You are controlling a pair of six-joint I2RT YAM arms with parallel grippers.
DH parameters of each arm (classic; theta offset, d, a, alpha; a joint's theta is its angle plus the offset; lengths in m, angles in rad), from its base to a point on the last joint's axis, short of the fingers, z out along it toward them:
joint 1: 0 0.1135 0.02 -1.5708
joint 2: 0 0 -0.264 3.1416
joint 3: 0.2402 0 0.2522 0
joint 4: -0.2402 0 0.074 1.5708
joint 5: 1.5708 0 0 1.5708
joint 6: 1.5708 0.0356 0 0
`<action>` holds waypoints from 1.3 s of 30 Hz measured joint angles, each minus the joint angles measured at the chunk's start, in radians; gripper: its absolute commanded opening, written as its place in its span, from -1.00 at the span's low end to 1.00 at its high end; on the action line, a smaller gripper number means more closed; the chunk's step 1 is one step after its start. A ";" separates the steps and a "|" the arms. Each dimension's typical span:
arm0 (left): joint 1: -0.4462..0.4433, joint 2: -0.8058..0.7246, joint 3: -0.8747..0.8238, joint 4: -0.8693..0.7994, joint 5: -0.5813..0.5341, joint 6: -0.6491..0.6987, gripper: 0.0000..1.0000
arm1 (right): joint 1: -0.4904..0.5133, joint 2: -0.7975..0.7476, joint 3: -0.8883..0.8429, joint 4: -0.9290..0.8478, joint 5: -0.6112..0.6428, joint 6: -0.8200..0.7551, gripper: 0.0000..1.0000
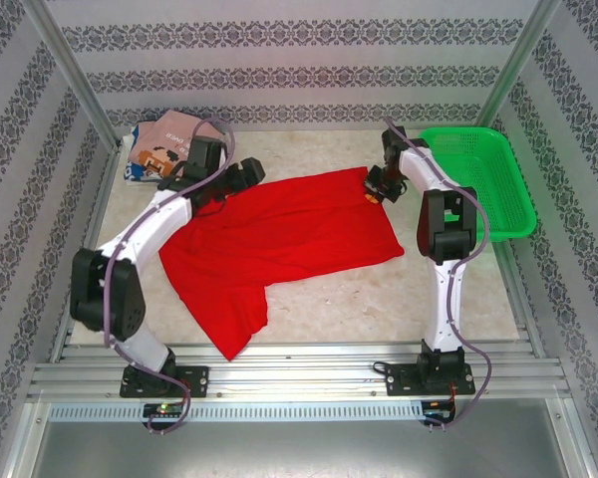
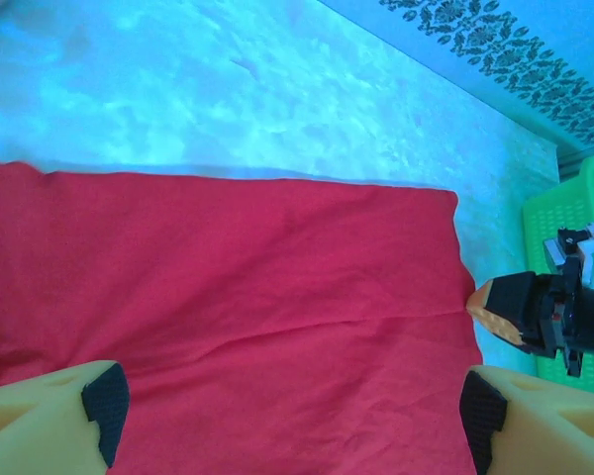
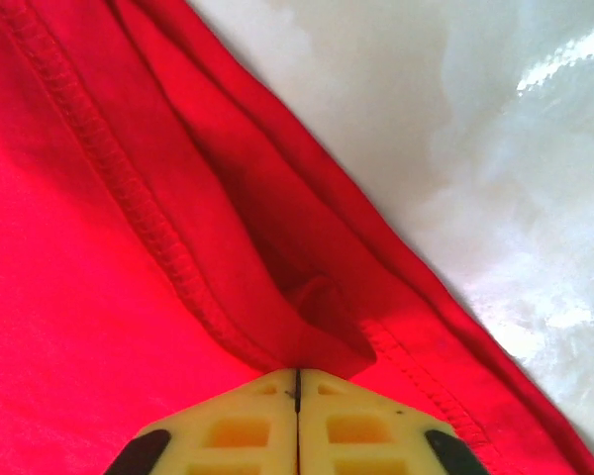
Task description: Fold and stack the t-shirts
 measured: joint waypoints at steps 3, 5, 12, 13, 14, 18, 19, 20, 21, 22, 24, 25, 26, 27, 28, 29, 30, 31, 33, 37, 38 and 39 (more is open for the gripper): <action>0.014 -0.092 -0.119 -0.032 -0.031 -0.017 0.79 | 0.000 0.001 0.006 0.007 0.003 -0.001 -1.00; 0.037 -0.141 -0.198 -0.051 -0.048 -0.031 0.80 | 0.000 0.005 0.023 0.005 0.012 -0.005 -1.00; 0.095 -0.249 -0.386 -0.101 -0.105 -0.079 0.80 | -0.006 0.005 0.035 0.000 0.032 -0.034 -0.55; 0.097 -0.261 -0.404 -0.100 -0.104 -0.084 0.80 | -0.008 0.005 0.030 -0.003 0.032 -0.043 -0.43; 0.097 -0.271 -0.417 -0.100 -0.103 -0.089 0.80 | -0.008 0.005 0.025 -0.005 0.032 -0.048 -0.38; 0.099 -0.304 -0.474 -0.097 -0.098 -0.116 0.78 | -0.008 -0.008 -0.039 0.003 0.031 -0.059 -0.28; 0.100 -0.307 -0.487 -0.097 -0.098 -0.121 0.78 | -0.008 -0.010 -0.054 0.002 0.029 -0.060 -0.27; 0.101 -0.307 -0.499 -0.097 -0.098 -0.125 0.77 | -0.008 -0.010 -0.062 0.003 0.028 -0.060 -0.27; 0.101 -0.307 -0.511 -0.097 -0.099 -0.128 0.76 | -0.008 -0.010 -0.065 0.002 0.028 -0.060 -0.28; 0.103 -0.307 -0.522 -0.097 -0.098 -0.132 0.74 | -0.008 -0.010 -0.064 0.003 0.028 -0.060 -0.28; 0.103 -0.307 -0.535 -0.097 -0.099 -0.137 0.72 | -0.008 -0.010 -0.056 0.006 0.028 -0.059 -0.29; 0.103 -0.307 -0.539 -0.098 -0.099 -0.140 0.70 | -0.008 -0.010 -0.053 0.013 0.027 -0.058 -0.30; 0.103 -0.307 -0.542 -0.098 -0.100 -0.143 0.69 | -0.008 -0.010 -0.048 0.015 0.026 -0.056 -0.30; 0.103 -0.307 -0.543 -0.098 -0.100 -0.146 0.68 | -0.006 -0.010 -0.042 0.015 0.026 -0.055 -0.31; 0.103 -0.307 -0.544 -0.099 -0.104 -0.148 0.66 | -0.006 -0.010 -0.038 0.019 0.026 -0.053 -0.32; 0.103 -0.307 -0.544 -0.101 -0.109 -0.150 0.64 | -0.006 -0.010 -0.035 0.026 0.026 -0.052 -0.33; 0.103 -0.307 -0.544 -0.105 -0.116 -0.151 0.61 | -0.006 -0.010 -0.035 0.032 0.026 -0.051 -0.35; 0.103 -0.307 -0.544 -0.112 -0.125 -0.156 0.57 | -0.006 -0.009 -0.032 0.033 0.026 -0.050 -0.38; 0.103 -0.307 -0.544 -0.129 -0.141 -0.163 0.54 | -0.006 -0.003 -0.019 0.033 0.025 -0.049 -0.43; 0.103 -0.302 -0.544 -0.171 -0.180 -0.178 0.44 | -0.006 0.004 0.006 0.034 0.026 -0.050 -0.66; 0.103 -0.297 -0.544 -0.177 -0.187 -0.182 0.42 | -0.006 0.005 0.008 0.034 0.025 -0.049 -0.73; 0.104 -0.288 -0.544 -0.187 -0.198 -0.189 0.40 | -0.006 0.005 0.009 0.035 0.026 -0.050 -0.81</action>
